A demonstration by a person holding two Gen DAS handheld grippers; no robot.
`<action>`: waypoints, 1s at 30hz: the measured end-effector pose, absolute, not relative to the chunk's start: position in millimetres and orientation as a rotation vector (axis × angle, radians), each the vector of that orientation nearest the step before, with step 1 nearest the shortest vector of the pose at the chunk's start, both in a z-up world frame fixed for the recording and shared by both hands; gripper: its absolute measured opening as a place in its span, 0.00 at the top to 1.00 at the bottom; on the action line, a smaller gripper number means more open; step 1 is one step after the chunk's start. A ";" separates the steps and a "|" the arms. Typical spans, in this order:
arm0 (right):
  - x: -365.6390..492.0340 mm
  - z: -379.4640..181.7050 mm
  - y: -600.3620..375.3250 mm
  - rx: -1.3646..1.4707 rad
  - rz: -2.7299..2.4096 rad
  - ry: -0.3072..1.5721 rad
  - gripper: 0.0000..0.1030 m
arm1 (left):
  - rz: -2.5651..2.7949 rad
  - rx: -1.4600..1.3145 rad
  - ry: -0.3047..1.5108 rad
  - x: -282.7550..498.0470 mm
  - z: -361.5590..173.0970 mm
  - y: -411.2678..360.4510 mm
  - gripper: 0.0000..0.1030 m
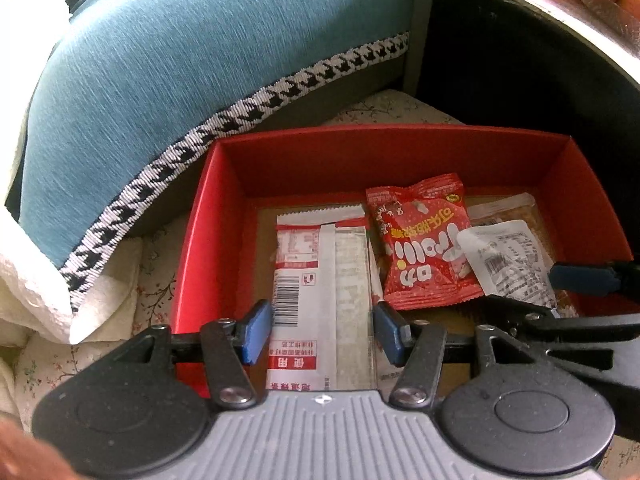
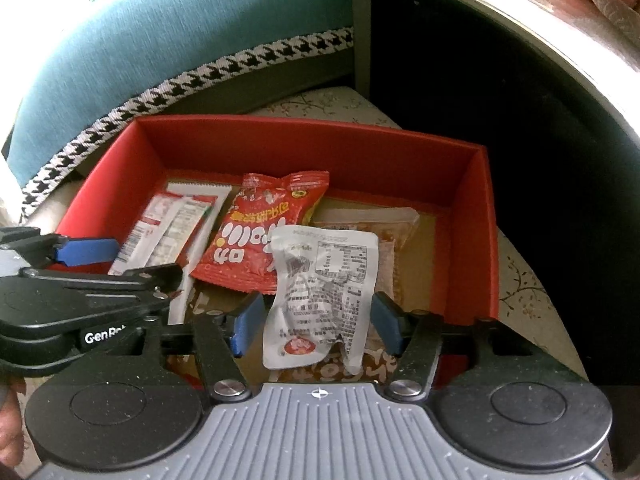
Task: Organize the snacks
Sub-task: 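Withdraw both open tools from the red box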
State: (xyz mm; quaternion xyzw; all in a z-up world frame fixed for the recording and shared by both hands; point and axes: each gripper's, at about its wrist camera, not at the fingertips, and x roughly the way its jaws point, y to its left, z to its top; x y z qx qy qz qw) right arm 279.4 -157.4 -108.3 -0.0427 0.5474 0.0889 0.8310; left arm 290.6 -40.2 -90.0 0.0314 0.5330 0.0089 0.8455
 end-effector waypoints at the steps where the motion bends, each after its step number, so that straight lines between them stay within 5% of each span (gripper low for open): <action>1: 279.1 -107.7 -157.8 -0.091 0.188 1.160 0.33 | 0.017 0.063 1.125 290.1 -89.3 -39.6 0.52; 30: 249.8 -73.5 -157.8 -0.075 0.232 1.102 0.25 | 0.022 0.036 1.054 239.3 -39.5 -19.9 0.51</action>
